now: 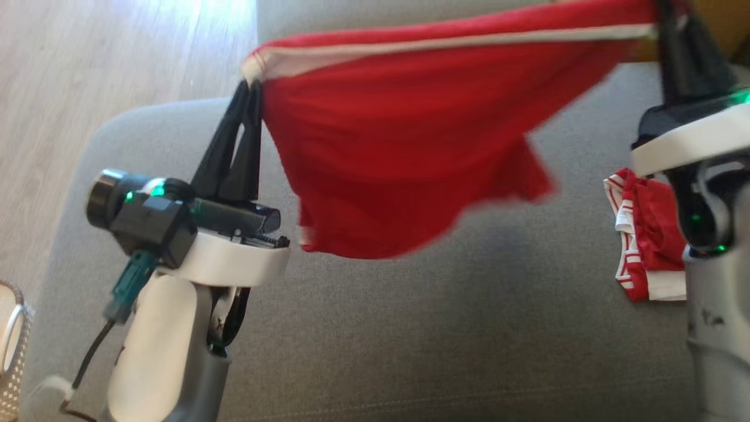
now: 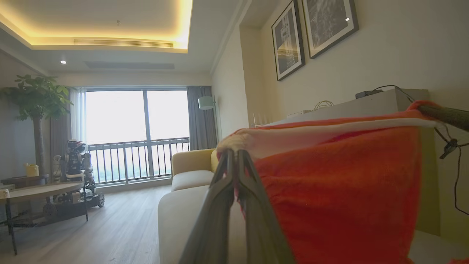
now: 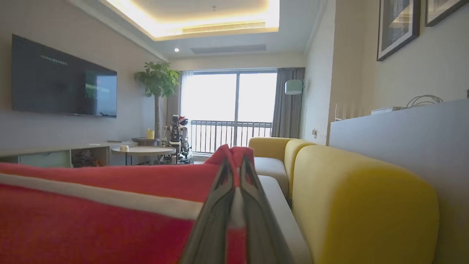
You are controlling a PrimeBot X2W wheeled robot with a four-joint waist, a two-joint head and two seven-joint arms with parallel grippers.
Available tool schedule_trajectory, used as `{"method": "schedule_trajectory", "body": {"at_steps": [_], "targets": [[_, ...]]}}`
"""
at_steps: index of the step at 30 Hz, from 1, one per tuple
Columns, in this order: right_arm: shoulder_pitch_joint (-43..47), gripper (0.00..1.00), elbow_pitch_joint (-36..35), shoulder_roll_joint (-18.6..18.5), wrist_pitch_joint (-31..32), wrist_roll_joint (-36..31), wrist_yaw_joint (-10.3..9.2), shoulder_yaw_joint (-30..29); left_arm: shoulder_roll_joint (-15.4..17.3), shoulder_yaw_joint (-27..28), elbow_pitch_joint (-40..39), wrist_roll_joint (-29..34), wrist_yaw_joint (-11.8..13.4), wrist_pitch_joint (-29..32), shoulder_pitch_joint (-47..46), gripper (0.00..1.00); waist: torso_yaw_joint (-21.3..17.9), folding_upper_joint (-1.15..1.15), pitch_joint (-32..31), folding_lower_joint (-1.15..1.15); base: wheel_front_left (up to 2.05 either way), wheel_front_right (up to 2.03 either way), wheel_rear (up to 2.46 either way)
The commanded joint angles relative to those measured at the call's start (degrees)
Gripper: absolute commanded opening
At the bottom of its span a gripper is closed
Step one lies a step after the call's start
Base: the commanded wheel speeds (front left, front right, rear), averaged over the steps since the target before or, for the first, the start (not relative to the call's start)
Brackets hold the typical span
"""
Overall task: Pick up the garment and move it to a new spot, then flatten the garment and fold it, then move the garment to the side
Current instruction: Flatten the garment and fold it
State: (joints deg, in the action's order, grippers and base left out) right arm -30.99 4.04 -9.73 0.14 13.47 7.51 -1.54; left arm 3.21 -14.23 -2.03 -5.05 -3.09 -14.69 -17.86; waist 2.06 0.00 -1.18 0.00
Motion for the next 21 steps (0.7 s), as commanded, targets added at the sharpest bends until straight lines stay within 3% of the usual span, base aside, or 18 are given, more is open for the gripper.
{"method": "schedule_trajectory", "body": {"at_steps": [1, 6, 10, 16, 21], "targets": [[0.53, 0.00, -4.65, 1.83, 2.34, 1.23, -0.02, -0.41, 0.96, 1.58, -3.92, 0.76, 0.44, 0.07, -3.49, 0.00, -0.14, 0.00, -0.34, 0.00, 0.00, 0.00, 0.00], [2.74, 0.00, -14.77, 5.57, 10.74, 4.51, -0.02, -4.35, 1.48, 0.56, -10.09, 0.79, 0.00, 3.70, -4.24, 0.00, -0.07, 0.00, 0.08, 0.00, 0.00, 0.00, 0.00], [0.94, 0.00, -17.37, 6.53, 15.70, 4.34, -0.02, -5.55, 3.12, -0.06, -10.33, -0.81, -1.79, 8.12, -7.22, 0.00, 0.11, 0.00, 3.12, 0.00, 0.00, 0.00, 0.00], [-11.65, 0.00, -9.38, 6.82, 20.30, 6.98, -0.02, -3.51, 7.13, 0.11, -1.74, -8.96, -4.04, 14.30, -20.40, 0.00, 0.37, 0.00, 12.22, 0.00, 0.00, 0.00, 0.00], [-29.16, 0.00, 2.88, 4.56, 15.94, 2.71, -0.02, 0.80, 12.56, -2.22, 11.08, -10.68, -4.35, 13.59, -38.81, 0.00, 1.04, 0.00, 22.49, 0.00, 0.00, 0.00, 0.00]]}}
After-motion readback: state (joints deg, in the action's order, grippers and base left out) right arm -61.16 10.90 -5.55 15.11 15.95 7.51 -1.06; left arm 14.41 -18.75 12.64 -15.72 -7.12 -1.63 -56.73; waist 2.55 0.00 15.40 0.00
